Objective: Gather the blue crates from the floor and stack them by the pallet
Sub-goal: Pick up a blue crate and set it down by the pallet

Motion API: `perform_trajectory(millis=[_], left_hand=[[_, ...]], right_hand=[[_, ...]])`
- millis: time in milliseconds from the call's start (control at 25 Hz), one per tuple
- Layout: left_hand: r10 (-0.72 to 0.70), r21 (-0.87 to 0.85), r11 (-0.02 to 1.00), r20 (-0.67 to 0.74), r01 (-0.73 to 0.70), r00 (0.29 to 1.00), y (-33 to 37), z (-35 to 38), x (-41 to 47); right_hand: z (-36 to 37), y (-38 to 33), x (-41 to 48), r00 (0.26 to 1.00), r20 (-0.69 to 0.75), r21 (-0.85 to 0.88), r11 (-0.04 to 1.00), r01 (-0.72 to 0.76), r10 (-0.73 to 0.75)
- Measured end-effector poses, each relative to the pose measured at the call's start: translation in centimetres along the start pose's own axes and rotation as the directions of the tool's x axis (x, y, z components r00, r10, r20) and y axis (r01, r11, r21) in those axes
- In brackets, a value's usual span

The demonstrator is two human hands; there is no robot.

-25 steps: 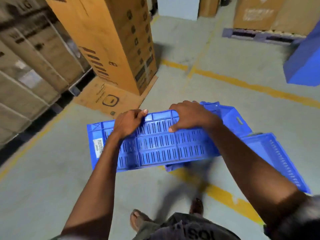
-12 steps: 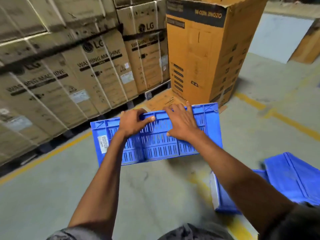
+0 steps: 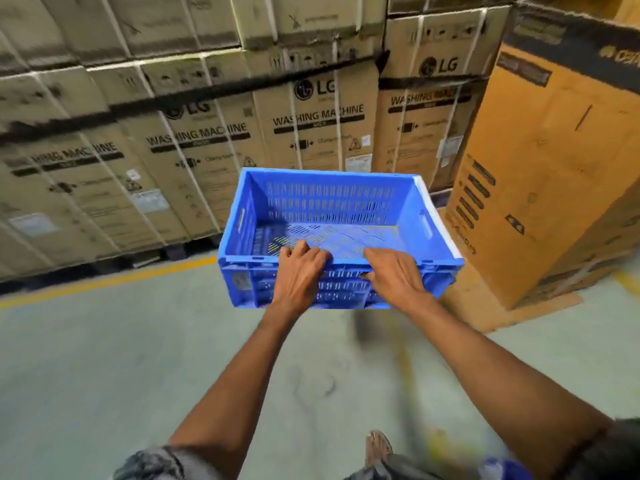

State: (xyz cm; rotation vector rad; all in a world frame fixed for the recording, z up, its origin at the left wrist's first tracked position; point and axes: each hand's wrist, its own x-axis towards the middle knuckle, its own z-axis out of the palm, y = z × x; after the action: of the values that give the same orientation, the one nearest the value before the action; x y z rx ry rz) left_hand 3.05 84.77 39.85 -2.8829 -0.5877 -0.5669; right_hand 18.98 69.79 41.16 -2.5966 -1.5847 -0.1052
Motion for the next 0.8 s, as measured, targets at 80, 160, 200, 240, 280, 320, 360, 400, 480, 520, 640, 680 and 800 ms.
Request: perform_trajectory(millis=[80,160,200,240,280,320,360,400,480,520,640,680,800], left_hand=[[-0.047,0.026,0.999,0.037,0.046,0.998,-2.0,0.1,3.5],[-0.111,0.017,0.994,0.094,0.109,0.989,-4.5,0.4,6.5],[-0.144,0.009,0.990,0.126,0.144,0.982,-5.7,0.6,7.6],[-0.178,0.003,0.984,0.163,0.180,0.970,-7.1,1.1,8.5],[-0.207,-0.005,0.977,0.198,0.212,0.958,-8.5,1.6,9.2],[-0.232,-0.012,0.971,0.228,0.241,0.946,-9.8,2.3,9.7],[-0.257,-0.027,0.962,0.259,0.273,0.931,-11.1,3.1,10.3],[-0.274,-0.048,0.953,0.287,0.299,0.918,-12.4,4.1,10.8],[-0.298,-0.081,0.936,0.340,0.343,0.892,-15.4,7.0,11.6],[-0.294,-0.096,0.931,0.376,0.353,0.879,-16.8,8.8,11.6],[-0.250,-0.113,0.925,0.541,0.363,0.803,-20.8,16.0,10.4],[-0.228,-0.108,0.926,0.606,0.362,0.762,-22.0,18.2,9.9],[-0.195,-0.139,0.908,0.694,0.396,0.693,-24.8,25.0,9.0]], right_hand=[[-0.4,0.3,5.1,1.000,-0.011,0.070,0.997,0.021,-0.020],[-0.7,0.1,9.5,1.000,-0.013,0.147,0.989,0.025,-0.023],[-0.8,-0.2,11.5,1.000,-0.004,0.183,0.983,0.026,-0.026],[-0.6,-0.5,13.6,0.999,0.023,0.211,0.977,0.037,-0.043],[-0.2,-0.9,15.4,0.997,0.052,0.232,0.972,0.045,-0.059],[0.3,-1.4,17.0,0.994,0.083,0.245,0.968,0.046,-0.068],[0.9,-1.9,18.6,0.990,0.118,0.251,0.967,0.046,-0.078],[1.9,-2.4,20.2,0.984,0.156,0.255,0.966,0.046,-0.088],[4.5,-3.5,23.4,0.969,0.226,0.261,0.965,0.037,-0.098],[6.1,-4.1,24.7,0.961,0.261,0.261,0.965,0.024,-0.095],[11.8,-5.9,28.1,0.934,0.343,0.242,0.970,0.016,-0.101],[13.9,-6.6,28.8,0.928,0.359,0.231,0.973,0.015,-0.099],[20.0,-7.6,31.4,0.911,0.397,0.184,0.982,0.042,-0.114]])
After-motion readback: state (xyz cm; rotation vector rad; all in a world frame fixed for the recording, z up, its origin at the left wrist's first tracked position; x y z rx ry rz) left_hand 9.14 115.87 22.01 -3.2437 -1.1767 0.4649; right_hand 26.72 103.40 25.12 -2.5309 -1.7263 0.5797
